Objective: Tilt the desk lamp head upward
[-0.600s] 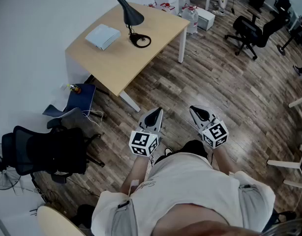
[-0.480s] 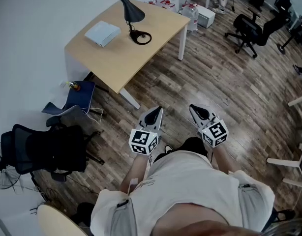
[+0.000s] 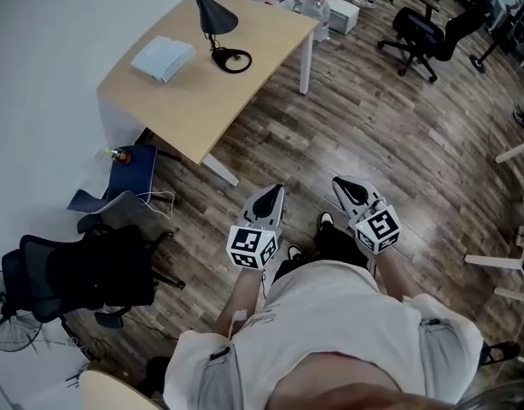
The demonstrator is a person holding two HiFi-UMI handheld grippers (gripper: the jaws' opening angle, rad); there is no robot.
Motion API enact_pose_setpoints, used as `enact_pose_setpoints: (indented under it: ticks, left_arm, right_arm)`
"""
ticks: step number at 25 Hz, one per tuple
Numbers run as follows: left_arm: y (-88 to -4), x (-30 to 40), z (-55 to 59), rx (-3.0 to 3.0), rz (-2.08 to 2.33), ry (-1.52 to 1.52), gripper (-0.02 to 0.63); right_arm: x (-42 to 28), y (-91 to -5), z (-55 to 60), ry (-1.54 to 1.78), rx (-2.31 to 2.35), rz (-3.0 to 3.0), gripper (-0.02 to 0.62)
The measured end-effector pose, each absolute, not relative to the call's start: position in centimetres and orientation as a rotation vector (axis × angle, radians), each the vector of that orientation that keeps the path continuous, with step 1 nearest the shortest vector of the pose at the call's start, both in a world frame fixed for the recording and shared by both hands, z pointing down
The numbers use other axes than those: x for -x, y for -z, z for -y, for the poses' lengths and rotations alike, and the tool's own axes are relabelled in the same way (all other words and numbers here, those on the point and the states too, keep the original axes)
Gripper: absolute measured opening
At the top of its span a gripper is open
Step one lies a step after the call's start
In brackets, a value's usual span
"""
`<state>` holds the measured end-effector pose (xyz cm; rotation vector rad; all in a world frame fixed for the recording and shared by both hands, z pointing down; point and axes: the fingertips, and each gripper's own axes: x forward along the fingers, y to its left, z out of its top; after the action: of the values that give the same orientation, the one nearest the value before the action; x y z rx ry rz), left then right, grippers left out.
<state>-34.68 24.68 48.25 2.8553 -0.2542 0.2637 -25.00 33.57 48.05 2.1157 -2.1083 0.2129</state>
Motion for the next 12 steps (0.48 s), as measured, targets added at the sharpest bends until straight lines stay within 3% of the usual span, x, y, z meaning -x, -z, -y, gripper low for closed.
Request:
enact_pose_setpoints:
  ticks: [12]
  left_arm:
    - [-49.0,26.8,-21.0,-2.876,0.271,-0.380,0.016]
  right_arm:
    - [17.1,-52.6,-29.6,-0.378,-2.114,2.158,-0.005]
